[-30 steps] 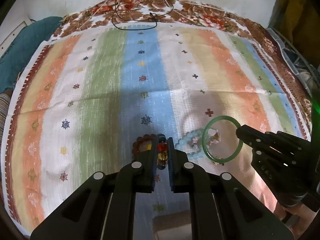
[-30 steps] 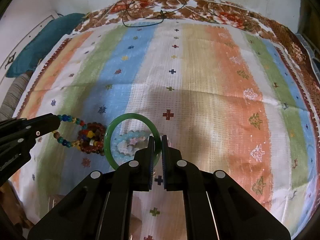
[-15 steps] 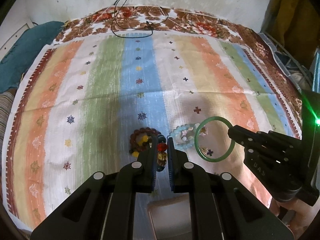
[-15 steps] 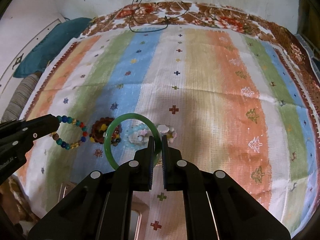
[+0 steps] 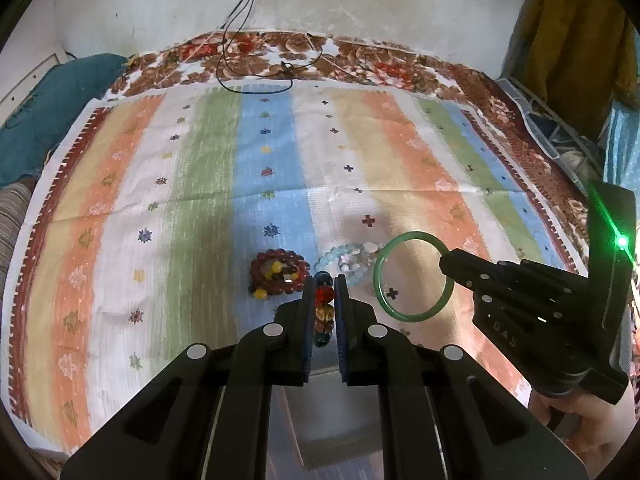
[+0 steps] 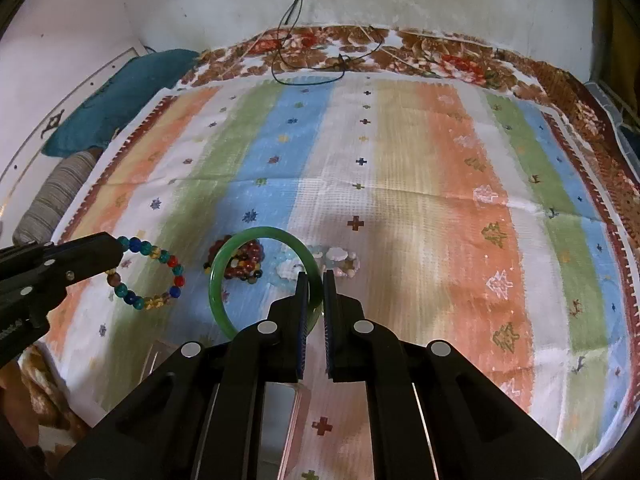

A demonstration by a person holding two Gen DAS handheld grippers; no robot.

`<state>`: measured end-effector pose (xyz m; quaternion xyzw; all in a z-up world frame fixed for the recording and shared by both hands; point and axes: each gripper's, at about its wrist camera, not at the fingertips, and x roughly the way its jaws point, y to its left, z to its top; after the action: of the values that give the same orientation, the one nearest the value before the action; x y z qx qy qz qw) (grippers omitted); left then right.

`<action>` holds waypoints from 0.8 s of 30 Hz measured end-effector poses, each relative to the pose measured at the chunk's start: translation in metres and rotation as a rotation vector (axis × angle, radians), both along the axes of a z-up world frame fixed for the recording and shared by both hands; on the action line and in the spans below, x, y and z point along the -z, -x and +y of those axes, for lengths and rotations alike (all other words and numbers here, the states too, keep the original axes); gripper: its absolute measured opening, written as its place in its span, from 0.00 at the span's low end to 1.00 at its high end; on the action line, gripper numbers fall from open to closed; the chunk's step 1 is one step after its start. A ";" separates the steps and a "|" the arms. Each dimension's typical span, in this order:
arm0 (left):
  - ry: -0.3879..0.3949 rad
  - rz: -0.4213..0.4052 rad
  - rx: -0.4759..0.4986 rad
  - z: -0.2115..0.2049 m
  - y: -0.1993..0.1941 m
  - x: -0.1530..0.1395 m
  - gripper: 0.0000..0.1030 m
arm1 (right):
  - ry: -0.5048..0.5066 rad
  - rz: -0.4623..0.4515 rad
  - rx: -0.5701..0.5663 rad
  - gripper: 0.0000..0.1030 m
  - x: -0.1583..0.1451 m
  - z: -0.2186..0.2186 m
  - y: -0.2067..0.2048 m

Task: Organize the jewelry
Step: 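Lift and carry the bangle and bead bracelet with both tools toward the silver tin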

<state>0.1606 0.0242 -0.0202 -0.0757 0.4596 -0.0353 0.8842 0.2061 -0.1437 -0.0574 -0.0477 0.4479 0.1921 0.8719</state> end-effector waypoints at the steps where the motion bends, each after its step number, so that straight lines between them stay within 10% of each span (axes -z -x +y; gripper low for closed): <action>1: 0.001 -0.002 0.003 0.000 0.002 0.000 0.09 | -0.001 -0.002 0.002 0.08 -0.001 0.000 0.002; 24: -0.003 -0.079 0.020 -0.011 0.067 -0.017 0.09 | -0.062 -0.060 -0.022 0.08 -0.016 -0.013 0.065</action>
<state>0.0937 0.0129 -0.0029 -0.0681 0.4251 -0.0466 0.9014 0.1409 -0.1567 -0.0411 -0.0315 0.4150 0.2139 0.8838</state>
